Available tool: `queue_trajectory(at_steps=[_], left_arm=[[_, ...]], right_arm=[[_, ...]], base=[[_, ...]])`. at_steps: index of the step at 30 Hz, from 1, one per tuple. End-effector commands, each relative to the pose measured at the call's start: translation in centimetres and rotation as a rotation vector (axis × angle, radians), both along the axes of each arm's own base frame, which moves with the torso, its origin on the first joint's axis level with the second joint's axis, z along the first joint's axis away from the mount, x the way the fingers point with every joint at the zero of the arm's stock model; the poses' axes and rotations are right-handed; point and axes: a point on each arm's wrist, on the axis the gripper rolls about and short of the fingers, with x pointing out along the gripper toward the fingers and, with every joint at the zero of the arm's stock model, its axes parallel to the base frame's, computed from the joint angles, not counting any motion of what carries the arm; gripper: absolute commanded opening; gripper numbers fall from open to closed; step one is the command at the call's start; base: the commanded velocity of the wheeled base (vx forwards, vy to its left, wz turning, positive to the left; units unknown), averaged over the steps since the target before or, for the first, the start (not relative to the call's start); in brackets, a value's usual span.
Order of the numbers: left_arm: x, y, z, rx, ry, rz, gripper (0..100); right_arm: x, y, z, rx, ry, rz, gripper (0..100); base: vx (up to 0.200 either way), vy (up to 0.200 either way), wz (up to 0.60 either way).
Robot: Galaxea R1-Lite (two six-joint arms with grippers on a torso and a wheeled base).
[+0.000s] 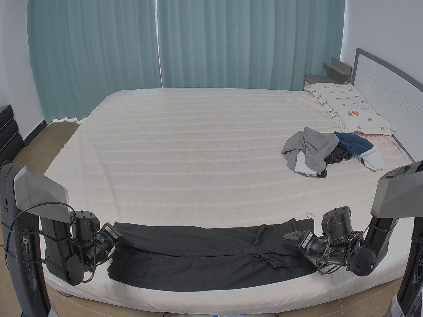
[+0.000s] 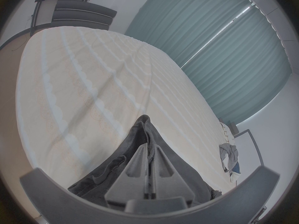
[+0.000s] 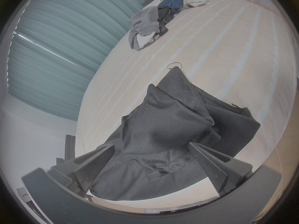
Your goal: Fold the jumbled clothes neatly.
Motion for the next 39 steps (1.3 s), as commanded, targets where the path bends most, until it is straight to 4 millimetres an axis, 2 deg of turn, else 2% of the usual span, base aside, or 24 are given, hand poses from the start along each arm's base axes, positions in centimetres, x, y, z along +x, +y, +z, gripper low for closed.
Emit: queue_trajectory(at_steps=[1,5,17,18,27,32,37,39], left_arm=[[0.0,0.0,0.2,-0.011,-0.006,0.008,0],[0.0,0.0,0.5,-0.025,-0.017,0.014,0],[-0.1,0.0,0.7,-0.029,-0.020,0.016,0],[-0.1,0.0,0.7,-0.029,-0.022,0.016,0],[-0.1,0.1,0.8,-0.029,-0.023,0.019,0],[-0.1,0.0,0.9,-0.025,-0.028,0.013,0],[0.4,0.0,1.8,-0.029,-0.073,0.002,0],[1.2,-0.1,2.1,-0.032,-0.105,0.001,0]], right_arm=[[0.0,-0.1,-0.7,-0.003,0.028,-0.012,100],[0.4,-0.4,-1.4,0.009,0.054,-0.048,100],[2.7,-0.4,-1.4,-0.021,0.079,-0.099,100],[2.9,-0.4,-1.4,-0.022,0.075,-0.102,0],[2.8,-0.6,-1.5,-0.046,0.127,-0.104,0],[2.9,-0.6,-0.8,-0.056,0.144,-0.104,0],[4.7,-1.0,1.1,-0.026,0.077,-0.134,0],[5.9,-0.8,2.2,-0.005,0.023,-0.143,0]], base=[[0.000,0.000,0.00],[0.000,0.000,0.00],[0.000,0.000,0.00],[0.000,0.000,0.00],[0.000,0.000,0.00],[0.000,0.000,0.00],[0.000,0.000,0.00],[0.000,0.000,0.00]])
